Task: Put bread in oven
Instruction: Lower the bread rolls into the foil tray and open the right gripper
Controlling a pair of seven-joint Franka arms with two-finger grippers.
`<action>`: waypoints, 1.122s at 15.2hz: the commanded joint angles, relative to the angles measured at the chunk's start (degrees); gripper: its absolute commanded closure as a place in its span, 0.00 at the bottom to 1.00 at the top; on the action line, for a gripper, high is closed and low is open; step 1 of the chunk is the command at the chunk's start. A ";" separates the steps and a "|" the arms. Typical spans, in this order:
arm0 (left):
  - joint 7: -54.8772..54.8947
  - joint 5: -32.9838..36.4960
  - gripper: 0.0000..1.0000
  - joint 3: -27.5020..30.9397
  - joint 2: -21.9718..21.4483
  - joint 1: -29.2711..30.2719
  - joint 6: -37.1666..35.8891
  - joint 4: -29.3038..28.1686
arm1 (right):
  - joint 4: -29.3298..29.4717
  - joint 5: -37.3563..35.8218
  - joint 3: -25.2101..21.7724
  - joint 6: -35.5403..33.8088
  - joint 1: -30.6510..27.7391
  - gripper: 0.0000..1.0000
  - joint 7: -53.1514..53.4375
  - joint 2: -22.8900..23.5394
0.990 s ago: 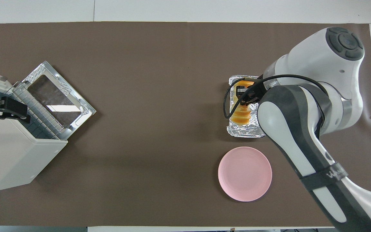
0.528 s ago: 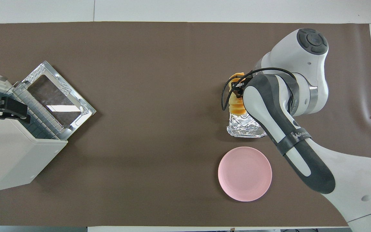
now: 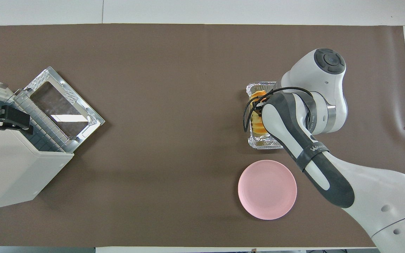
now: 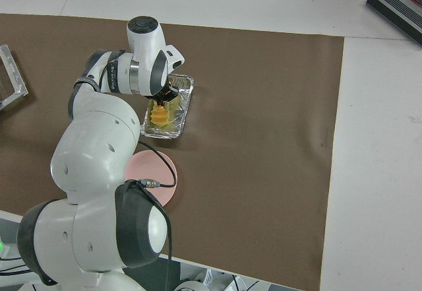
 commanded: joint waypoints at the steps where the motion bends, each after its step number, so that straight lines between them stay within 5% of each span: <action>1: -0.07 0.63 0.00 -0.41 -1.62 0.50 1.05 -1.93 | -4.93 -0.57 0.40 2.69 -1.35 1.00 -2.19 -2.61; 3: -0.07 0.63 0.00 -0.41 -1.62 0.50 1.05 -1.93 | -5.91 -0.57 0.40 3.84 -1.35 1.00 -2.10 -2.88; 4: -0.07 0.63 0.00 -0.41 -1.62 0.50 1.05 -1.93 | -5.56 -0.57 0.32 3.67 -1.35 0.76 -2.10 -2.88; 5: -0.07 0.63 0.00 -0.41 -1.62 0.50 1.05 -1.93 | -4.86 -0.65 0.32 3.32 -1.44 0.24 -2.10 -2.71; 6: -0.07 0.63 0.00 -0.41 -1.62 0.50 1.05 -1.93 | -4.07 -0.83 0.23 2.79 -1.79 0.00 -2.28 -2.70; 9: -0.07 0.63 0.00 -0.41 -1.62 0.50 1.05 -1.93 | 2.86 -3.64 0.23 -3.96 -3.20 0.00 -2.19 -2.53; 12: -0.07 0.63 0.00 -0.41 -1.62 0.50 1.05 -1.93 | 2.71 -6.98 0.23 -4.16 -5.39 0.00 -3.41 -3.49; 17: -0.07 0.63 0.00 -0.41 -1.62 0.50 1.05 -1.93 | -8.97 -5.84 0.32 0.23 -7.59 0.01 -1.93 -6.83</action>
